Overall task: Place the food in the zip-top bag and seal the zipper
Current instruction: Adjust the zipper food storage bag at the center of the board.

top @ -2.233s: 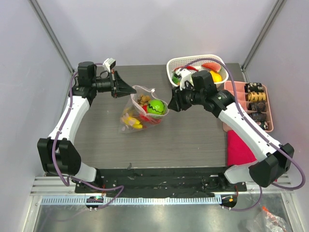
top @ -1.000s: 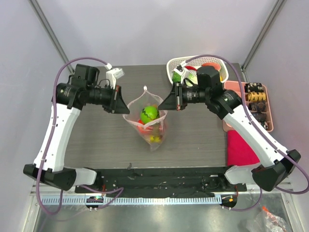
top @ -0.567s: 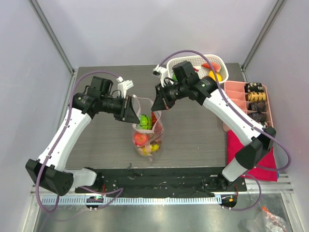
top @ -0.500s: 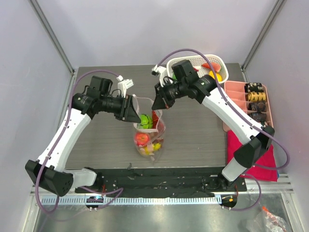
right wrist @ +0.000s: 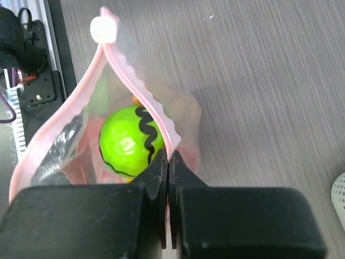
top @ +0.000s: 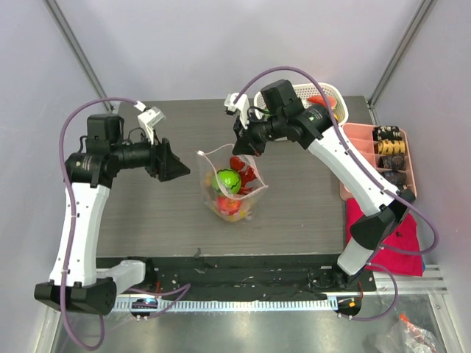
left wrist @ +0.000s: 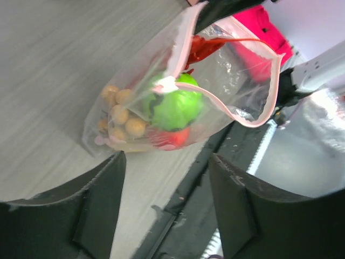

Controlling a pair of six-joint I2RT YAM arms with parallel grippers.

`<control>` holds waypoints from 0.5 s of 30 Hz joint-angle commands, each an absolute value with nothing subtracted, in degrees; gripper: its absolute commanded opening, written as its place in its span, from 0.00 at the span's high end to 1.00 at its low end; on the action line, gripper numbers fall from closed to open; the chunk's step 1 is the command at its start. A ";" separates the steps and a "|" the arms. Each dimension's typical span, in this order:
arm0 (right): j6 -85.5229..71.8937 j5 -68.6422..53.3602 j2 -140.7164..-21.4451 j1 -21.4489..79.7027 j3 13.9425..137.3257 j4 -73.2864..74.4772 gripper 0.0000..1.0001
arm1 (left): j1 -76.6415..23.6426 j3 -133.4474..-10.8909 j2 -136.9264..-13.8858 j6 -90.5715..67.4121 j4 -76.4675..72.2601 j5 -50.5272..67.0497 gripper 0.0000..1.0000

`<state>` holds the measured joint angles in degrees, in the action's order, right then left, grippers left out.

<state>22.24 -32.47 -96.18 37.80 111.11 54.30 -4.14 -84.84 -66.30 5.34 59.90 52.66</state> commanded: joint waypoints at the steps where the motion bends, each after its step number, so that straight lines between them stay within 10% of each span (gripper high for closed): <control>1: 26.63 -33.23 -95.89 38.32 113.82 53.44 0.99 | -4.13 -81.04 -61.44 16.93 55.28 55.19 0.32; 15: 33.14 -34.19 -95.27 40.34 112.41 52.47 0.99 | -7.73 -74.88 -65.22 22.50 42.10 63.19 0.34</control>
